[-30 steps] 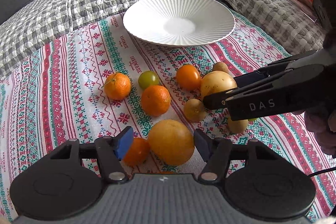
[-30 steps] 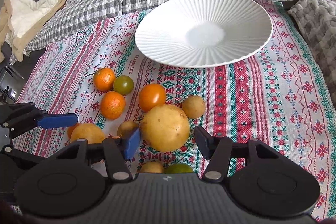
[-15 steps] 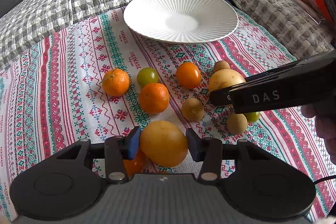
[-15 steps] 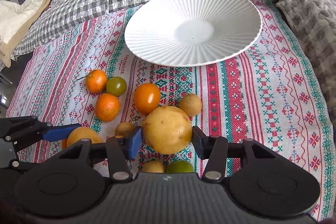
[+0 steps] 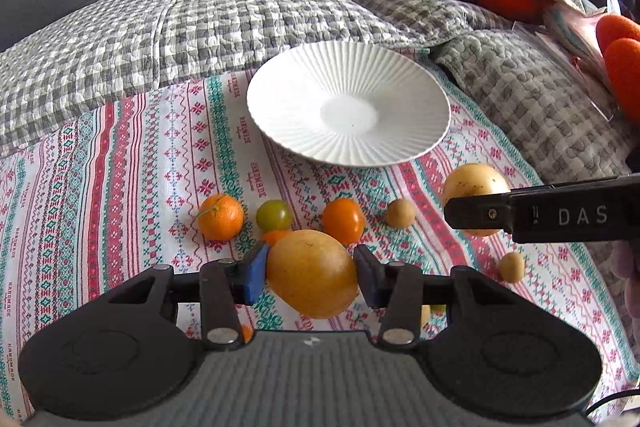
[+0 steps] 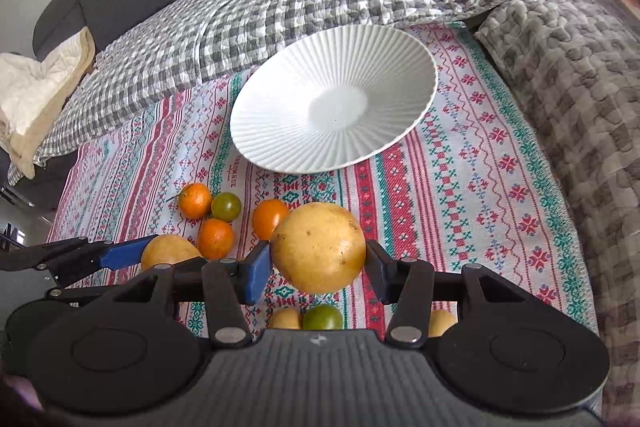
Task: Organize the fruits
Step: 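Carry both grapefruits into the white plate and open both tools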
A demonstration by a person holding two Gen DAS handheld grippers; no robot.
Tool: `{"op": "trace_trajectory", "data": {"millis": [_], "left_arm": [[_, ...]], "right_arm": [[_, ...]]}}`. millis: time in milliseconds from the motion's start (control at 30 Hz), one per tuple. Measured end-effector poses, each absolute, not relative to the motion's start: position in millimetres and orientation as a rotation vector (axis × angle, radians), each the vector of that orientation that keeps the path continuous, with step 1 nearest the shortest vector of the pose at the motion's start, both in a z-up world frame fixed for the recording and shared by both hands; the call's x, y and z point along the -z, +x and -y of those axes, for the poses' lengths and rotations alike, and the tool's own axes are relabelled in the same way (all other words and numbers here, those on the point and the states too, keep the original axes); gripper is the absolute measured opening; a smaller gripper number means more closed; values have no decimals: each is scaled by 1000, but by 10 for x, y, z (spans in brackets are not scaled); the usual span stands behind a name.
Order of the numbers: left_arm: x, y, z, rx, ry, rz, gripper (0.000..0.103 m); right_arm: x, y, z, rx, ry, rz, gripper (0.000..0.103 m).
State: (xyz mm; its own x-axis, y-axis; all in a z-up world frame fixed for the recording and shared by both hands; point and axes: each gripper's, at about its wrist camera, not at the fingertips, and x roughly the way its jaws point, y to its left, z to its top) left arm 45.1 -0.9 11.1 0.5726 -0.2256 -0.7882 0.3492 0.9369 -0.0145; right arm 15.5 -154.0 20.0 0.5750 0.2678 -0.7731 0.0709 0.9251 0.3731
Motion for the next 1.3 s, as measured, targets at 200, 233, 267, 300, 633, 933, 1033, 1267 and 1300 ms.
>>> {"op": "trace_trajectory", "data": {"millis": [200, 233, 267, 300, 633, 933, 1033, 1267, 1300], "left_arm": [[-184, 656, 226, 333, 180, -828, 38], [-189, 715, 260, 327, 188, -818, 38], [-197, 779, 288, 320, 194, -805, 38], [-204, 834, 310, 319, 192, -794, 38], [49, 1364, 521, 370, 204, -731, 38], [243, 1564, 551, 396, 190, -706, 38], [267, 1603, 574, 415, 182, -702, 38], [312, 1647, 628, 430, 189, -696, 38], [316, 1648, 632, 431, 190, -694, 39]], "right_arm": [[-311, 342, 1863, -115, 425, -919, 46], [-318, 413, 1910, -113, 428, -913, 46], [-322, 475, 1945, -116, 428, -904, 46], [-322, 541, 1967, -120, 423, -898, 46], [-130, 1132, 1856, -207, 371, -874, 46], [18, 1324, 1881, -208, 357, -889, 46], [81, 1357, 1891, -201, 366, -903, 46], [117, 1397, 1862, -197, 360, -903, 47], [122, 1405, 1861, -197, 362, -903, 47]]}}
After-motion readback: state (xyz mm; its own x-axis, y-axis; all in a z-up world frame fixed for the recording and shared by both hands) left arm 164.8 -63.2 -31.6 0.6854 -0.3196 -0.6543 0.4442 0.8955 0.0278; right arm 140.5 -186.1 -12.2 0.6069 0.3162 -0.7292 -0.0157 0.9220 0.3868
